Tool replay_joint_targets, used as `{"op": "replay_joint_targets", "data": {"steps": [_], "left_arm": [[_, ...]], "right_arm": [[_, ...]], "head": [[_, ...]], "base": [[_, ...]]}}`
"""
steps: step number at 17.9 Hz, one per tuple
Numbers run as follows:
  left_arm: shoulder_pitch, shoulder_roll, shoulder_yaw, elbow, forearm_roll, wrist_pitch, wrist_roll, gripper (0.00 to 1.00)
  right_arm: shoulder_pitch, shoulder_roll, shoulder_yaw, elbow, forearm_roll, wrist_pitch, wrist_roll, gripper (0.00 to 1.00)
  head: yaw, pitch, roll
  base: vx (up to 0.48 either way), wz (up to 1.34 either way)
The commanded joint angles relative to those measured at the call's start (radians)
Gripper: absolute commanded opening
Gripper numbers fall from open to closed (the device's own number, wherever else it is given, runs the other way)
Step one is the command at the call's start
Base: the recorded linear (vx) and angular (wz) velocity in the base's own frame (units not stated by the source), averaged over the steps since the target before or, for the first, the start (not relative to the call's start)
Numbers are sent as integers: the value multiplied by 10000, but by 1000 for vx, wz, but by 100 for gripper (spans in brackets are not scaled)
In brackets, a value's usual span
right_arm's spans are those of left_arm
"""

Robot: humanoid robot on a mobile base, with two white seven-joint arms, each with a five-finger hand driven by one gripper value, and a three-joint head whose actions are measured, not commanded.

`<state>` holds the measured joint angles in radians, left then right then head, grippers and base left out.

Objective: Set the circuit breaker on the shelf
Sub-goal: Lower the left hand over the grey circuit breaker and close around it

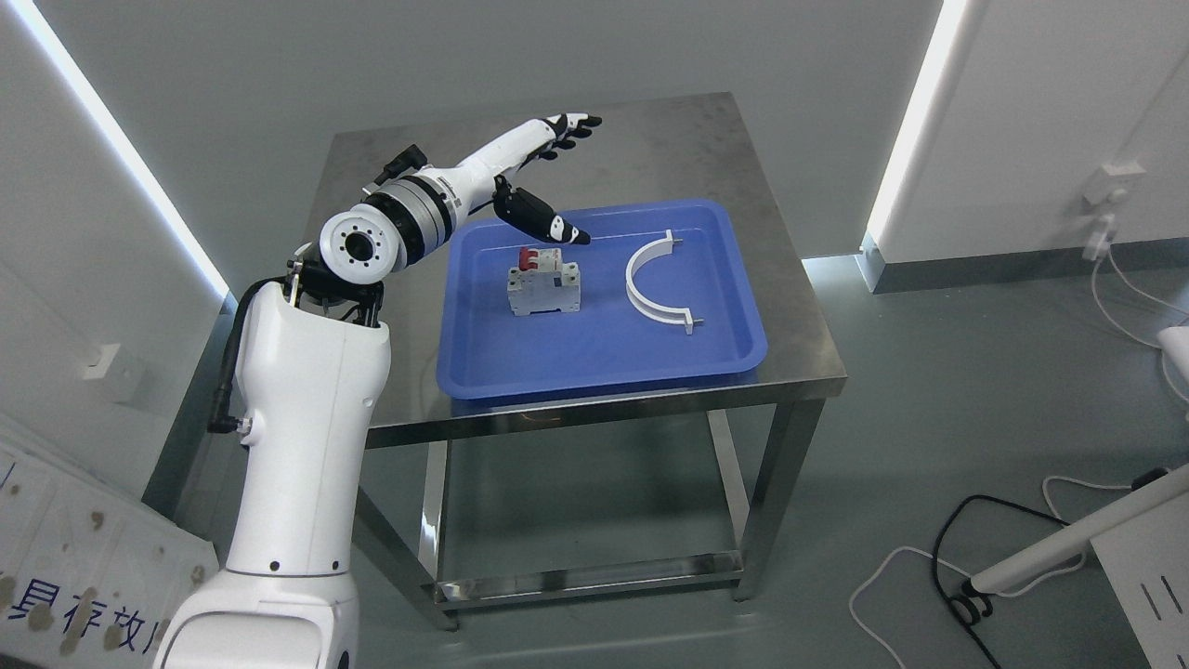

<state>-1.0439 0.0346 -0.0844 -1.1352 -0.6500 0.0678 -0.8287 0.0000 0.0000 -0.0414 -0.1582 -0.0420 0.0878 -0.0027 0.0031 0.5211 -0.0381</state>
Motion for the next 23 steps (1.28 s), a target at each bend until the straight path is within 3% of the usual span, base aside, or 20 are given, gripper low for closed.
{"op": "replay_joint_targets", "data": {"steps": [1, 7, 15, 21, 23], "left_arm": [[-162, 757, -766, 1597, -388, 150, -747, 94], [529, 1341, -154, 798, 621, 165, -1423, 94], [850, 2997, -30, -13, 1360, 165, -1453, 94], [1450, 2937, -459, -460, 1560, 150, -1638, 94], [1389, 2937, -460, -460, 1514, 150, -1576, 87]], "right_arm": [[168, -175, 0, 2, -9, -403, -4, 100], [168, -175, 0, -13, -9, -403, -4, 100], [168, -175, 0, 2, 6, -403, -4, 100], [168, -175, 0, 2, 6, -403, -4, 100], [168, -175, 0, 2, -9, -403, -4, 100]], "head": [[0, 0, 0], [0, 0, 0], [0, 0, 0], [0, 0, 0], [0, 0, 0]], "base": [[108, -191], [96, -156], [30, -51], [0, 0], [0, 0]]}}
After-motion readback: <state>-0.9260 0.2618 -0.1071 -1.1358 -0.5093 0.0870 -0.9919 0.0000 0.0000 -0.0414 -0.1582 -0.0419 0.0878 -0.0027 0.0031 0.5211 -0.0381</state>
